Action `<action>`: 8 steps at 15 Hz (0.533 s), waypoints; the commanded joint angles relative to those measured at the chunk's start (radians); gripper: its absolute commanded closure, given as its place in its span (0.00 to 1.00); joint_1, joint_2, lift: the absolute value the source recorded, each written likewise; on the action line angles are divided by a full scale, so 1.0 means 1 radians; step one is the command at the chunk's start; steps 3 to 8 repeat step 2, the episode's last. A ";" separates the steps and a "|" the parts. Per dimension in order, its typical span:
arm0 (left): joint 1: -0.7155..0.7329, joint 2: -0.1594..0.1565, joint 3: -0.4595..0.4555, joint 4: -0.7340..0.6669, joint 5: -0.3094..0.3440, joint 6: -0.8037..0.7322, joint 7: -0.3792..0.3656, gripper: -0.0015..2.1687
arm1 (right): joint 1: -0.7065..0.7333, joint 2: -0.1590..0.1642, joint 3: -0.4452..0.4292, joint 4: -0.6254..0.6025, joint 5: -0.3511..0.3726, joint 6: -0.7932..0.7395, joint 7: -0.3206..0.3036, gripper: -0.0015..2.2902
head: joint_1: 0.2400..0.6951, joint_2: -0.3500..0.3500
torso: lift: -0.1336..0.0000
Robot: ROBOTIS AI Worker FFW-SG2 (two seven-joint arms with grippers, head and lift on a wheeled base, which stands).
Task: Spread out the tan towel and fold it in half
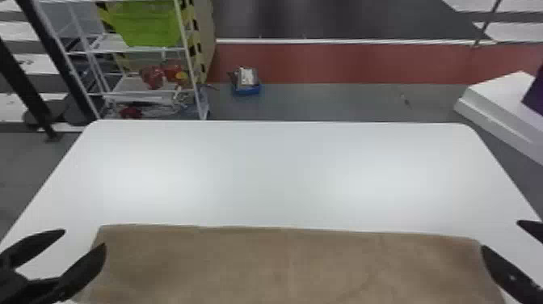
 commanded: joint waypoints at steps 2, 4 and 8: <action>-0.006 -0.003 -0.022 0.017 -0.019 -0.022 0.024 0.02 | -0.004 0.025 -0.040 -0.019 0.006 0.047 -0.012 0.03 | 1.00 0.52 | 0.08; -0.006 -0.003 -0.022 0.017 -0.019 -0.022 0.024 0.02 | -0.004 0.025 -0.040 -0.019 0.006 0.047 -0.012 0.03 | 1.00 0.52 | 0.08; -0.006 -0.003 -0.022 0.017 -0.019 -0.022 0.024 0.02 | -0.004 0.025 -0.040 -0.019 0.006 0.047 -0.012 0.03 | 1.00 0.52 | 0.08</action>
